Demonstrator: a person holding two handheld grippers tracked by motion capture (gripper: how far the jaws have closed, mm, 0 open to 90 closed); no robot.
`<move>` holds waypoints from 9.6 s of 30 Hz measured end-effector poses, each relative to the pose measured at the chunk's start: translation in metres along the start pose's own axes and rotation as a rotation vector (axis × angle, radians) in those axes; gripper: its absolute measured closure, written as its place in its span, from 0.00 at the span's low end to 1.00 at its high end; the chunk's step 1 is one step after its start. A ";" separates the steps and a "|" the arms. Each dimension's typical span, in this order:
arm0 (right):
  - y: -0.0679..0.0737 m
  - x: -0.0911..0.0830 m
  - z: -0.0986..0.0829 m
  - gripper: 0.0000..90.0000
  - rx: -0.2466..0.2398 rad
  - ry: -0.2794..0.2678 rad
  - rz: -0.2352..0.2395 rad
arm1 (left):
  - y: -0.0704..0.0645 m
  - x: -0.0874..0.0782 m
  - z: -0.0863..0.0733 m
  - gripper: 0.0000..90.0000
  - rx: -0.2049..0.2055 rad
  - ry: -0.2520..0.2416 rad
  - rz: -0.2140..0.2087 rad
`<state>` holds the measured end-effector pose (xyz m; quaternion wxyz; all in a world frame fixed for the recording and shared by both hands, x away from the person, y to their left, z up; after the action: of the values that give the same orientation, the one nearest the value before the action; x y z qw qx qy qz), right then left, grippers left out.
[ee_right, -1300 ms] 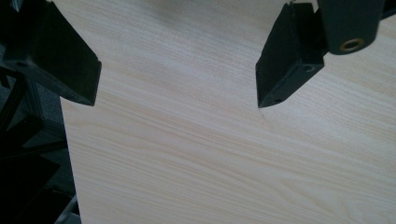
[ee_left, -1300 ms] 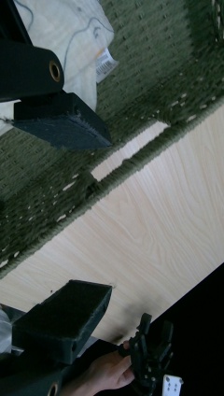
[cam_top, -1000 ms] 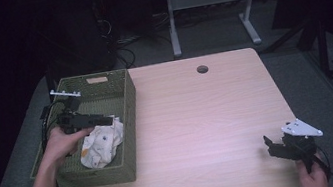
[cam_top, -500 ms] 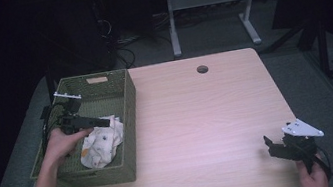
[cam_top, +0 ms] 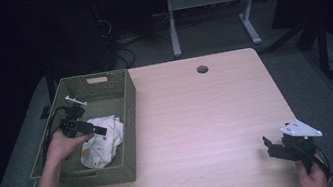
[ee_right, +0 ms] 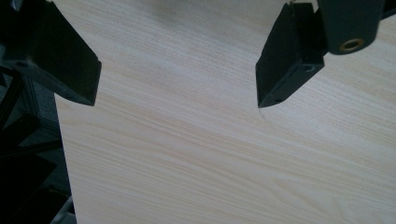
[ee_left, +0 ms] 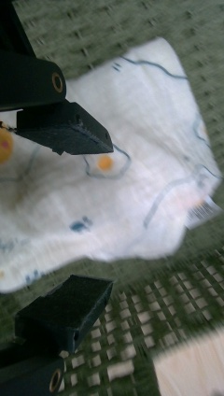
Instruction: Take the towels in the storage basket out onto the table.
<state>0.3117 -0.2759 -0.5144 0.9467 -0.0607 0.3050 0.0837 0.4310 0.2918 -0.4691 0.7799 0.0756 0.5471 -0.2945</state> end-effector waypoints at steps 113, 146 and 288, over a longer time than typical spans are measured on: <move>-0.002 -0.002 0.003 0.15 0.017 -0.015 0.000 | -0.068 -0.093 0.036 0.81 0.042 -0.308 -0.266; -0.002 -0.004 0.003 0.15 0.024 -0.022 0.003 | -0.145 -0.052 0.082 0.81 0.156 -0.262 -0.382; -0.006 -0.005 0.001 0.15 0.036 -0.021 0.001 | -0.262 0.097 0.092 0.38 0.193 -0.272 -0.402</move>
<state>0.3095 -0.2823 -0.5108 0.9507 -0.0427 0.2966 0.0794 0.3854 0.0011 -0.4664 0.7612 -0.0009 0.4105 -0.5020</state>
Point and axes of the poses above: each handheld gripper's, and its own axes: x roughly forward along the jaws, z roughly out of its top, y roughly to its left, the point moved 9 cm from there along x, roughly forward along the jaws, and after that the axes turned 7 degrees about x, right-handed, at the moved point
